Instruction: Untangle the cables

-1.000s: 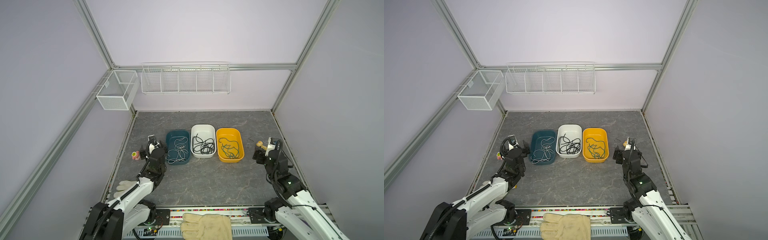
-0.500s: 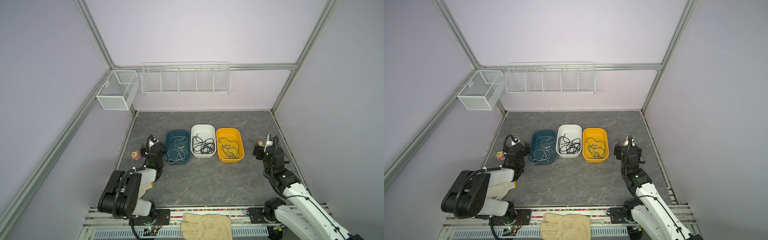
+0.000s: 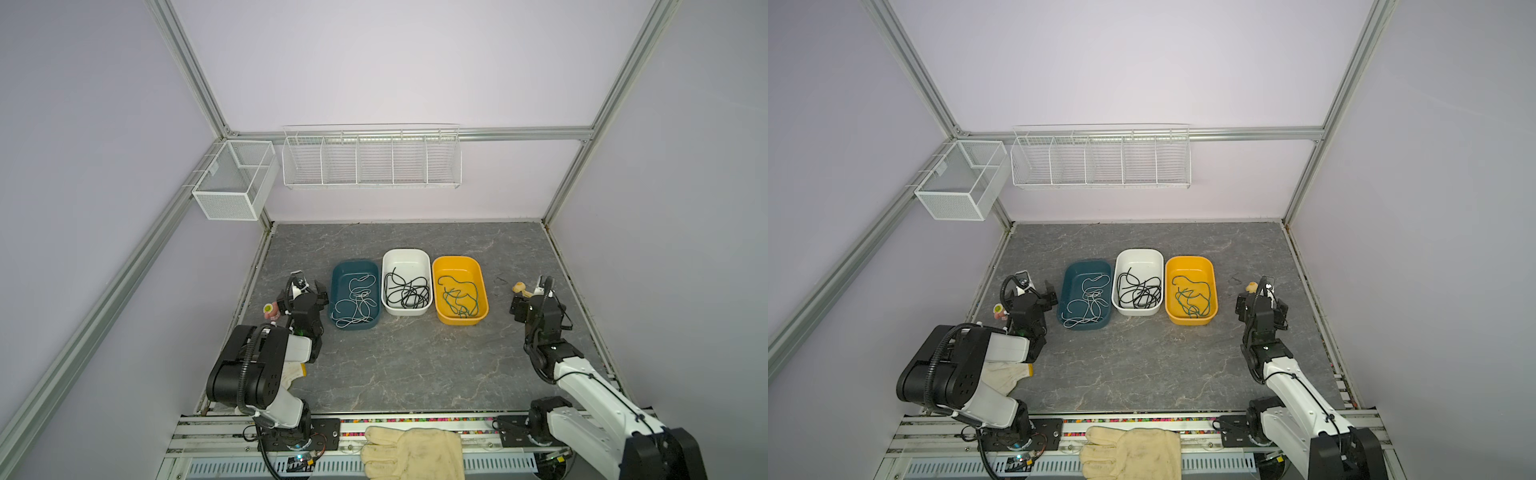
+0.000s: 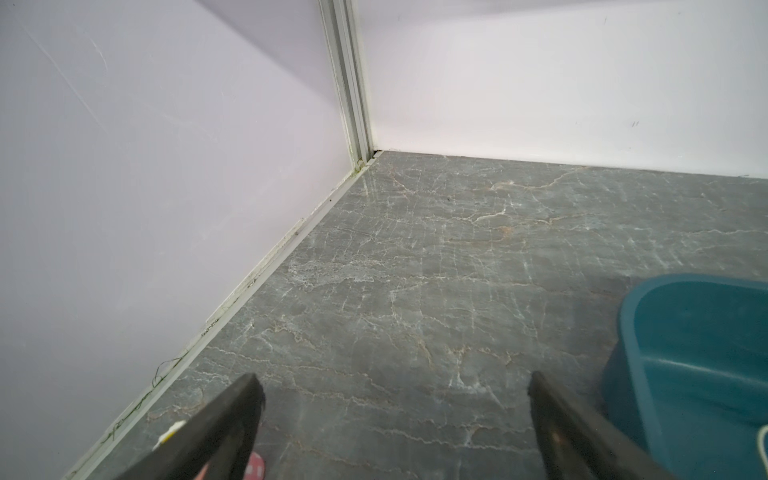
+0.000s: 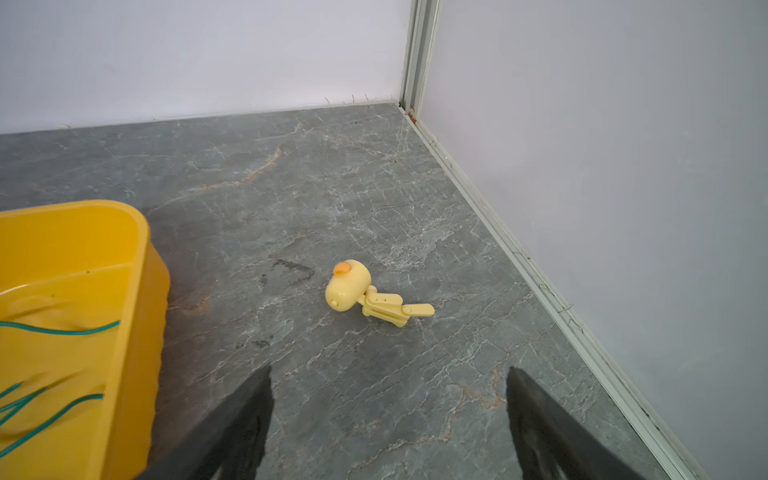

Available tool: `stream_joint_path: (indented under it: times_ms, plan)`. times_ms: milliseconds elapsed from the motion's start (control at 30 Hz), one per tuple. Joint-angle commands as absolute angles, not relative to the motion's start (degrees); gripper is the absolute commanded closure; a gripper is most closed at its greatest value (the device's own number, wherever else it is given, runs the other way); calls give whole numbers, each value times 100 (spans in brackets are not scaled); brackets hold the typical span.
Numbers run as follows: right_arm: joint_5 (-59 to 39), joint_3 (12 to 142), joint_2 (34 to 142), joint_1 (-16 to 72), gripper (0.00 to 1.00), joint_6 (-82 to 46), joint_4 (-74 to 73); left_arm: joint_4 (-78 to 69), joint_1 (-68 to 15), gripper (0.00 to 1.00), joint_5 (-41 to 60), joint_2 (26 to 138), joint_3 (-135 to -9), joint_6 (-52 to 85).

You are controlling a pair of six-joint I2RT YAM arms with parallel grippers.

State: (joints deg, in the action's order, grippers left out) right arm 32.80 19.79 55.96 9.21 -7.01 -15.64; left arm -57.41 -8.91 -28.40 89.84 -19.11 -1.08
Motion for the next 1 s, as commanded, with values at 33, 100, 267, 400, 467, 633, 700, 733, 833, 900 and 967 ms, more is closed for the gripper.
stream_joint_path:
  times_ms: [33,100,267,400,467,633,700,733,833,900,967]
  plan:
    - [2651,1933,6275,888,11,95,-3233,-5933,-878,1,-2818,9013,-2004,-29]
    - [2662,1933,6752,879,11,170,-3690,-5908,-874,1,-2819,9009,-2002,-18]
    - [2162,1923,7673,790,11,525,-4696,-5914,-876,1,-2817,9014,-2004,-34]
    - [1716,1812,8387,607,11,532,-5471,-5914,-876,1,-2815,9008,-2003,-32]
    - [1233,1837,8626,360,11,334,-5530,-5908,-876,1,-2815,9009,-2003,-26]
    - [728,2141,8848,-38,12,54,-5212,-5915,-878,1,-2813,9009,-2001,-33]
    - [801,2142,8771,7,12,105,-5139,-5915,-874,1,-2813,9010,-2002,-18]
    - [798,2187,8743,22,12,112,-4955,-5915,-879,1,-2815,9007,-2004,-30]
    - [837,2166,8784,41,12,127,-5108,-5915,-878,1,-2817,9007,-1998,-22]
    - [832,2164,8778,44,12,127,-5060,-5915,-879,1,-2813,9009,-1999,-19]
    - [835,2164,8785,38,12,132,-5091,-5915,-877,1,-2813,9010,-1999,-24]
